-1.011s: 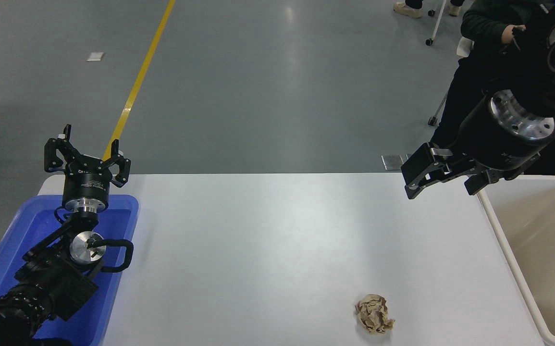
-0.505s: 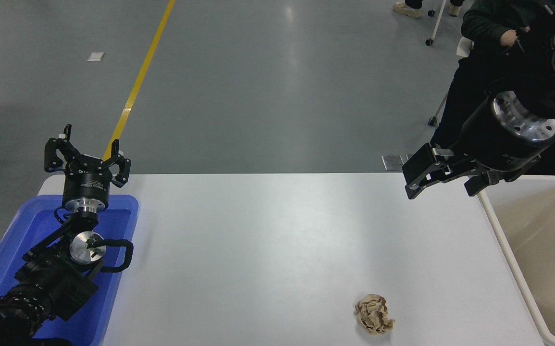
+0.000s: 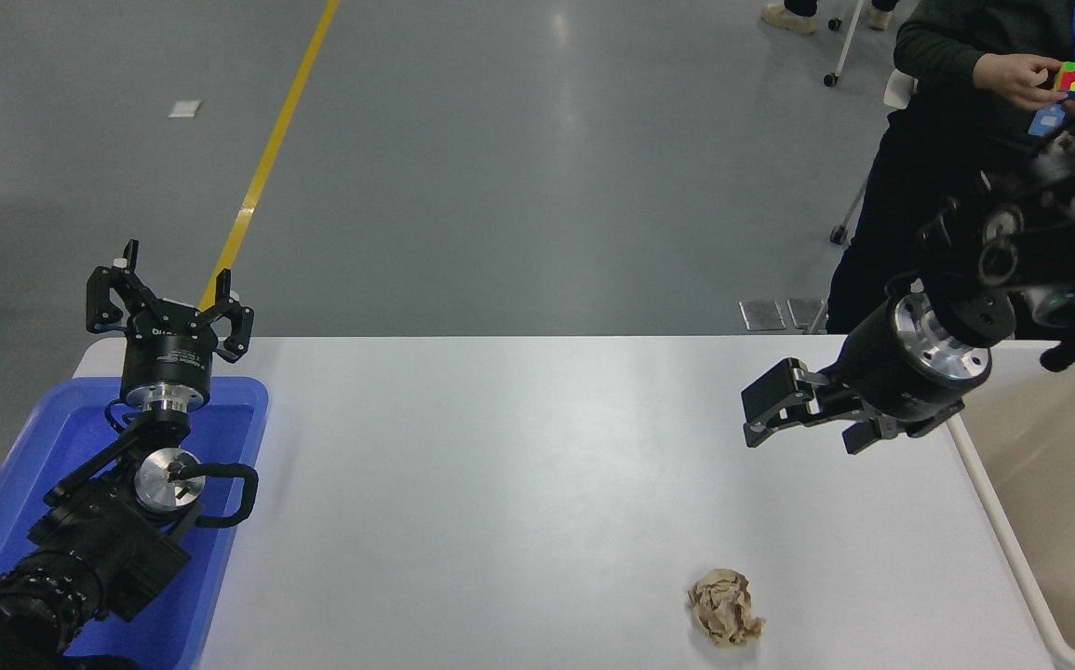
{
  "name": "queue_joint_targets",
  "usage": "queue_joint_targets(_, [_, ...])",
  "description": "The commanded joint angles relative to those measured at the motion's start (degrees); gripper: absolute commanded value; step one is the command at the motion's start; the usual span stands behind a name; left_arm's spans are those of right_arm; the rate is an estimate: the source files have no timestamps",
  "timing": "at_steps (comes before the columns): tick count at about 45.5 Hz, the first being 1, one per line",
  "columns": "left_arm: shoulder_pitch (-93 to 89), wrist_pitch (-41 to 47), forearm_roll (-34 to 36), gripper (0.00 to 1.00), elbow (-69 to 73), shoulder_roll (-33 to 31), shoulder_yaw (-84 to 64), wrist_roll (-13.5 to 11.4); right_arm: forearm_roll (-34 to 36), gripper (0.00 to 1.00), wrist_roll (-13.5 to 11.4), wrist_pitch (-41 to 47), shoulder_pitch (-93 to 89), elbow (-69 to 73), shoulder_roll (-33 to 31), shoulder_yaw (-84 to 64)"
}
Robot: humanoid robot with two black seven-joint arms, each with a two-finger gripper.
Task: Pick up paper ball place in dustbin
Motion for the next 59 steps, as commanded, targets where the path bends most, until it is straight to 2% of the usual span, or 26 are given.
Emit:
queue_joint_targets(1, [0.0,0.0,0.0,0.99,0.0,0.0,0.0,0.0,-3.2,1.00,0.0,-12.2,-14.2,0.1,2.8,3.7])
queue_joint_targets(11, [0.0,0.0,0.0,0.99,0.0,0.1,0.0,0.1,-4.7,1.00,0.0,-26.5,-23.4,-0.4,9.1,4.6])
queue_joint_targets(20, [-0.1,-0.1,0.0,0.99,0.0,0.0,0.0,0.1,-6.3,1.00,0.0,-32.2,-28.4,-2.6,11.9,4.5])
queue_joint_targets(35, [0.0,-0.1,0.0,0.99,0.0,0.0,-0.1,0.0,-7.1,1.00,0.0,-36.3,-33.0,-5.5,13.0,4.4])
queue_joint_targets(59, [-0.1,-0.1,0.0,0.99,0.0,0.1,0.0,0.0,-8.3,1.00,0.0,-38.1,-41.0,-10.2,13.6,4.2])
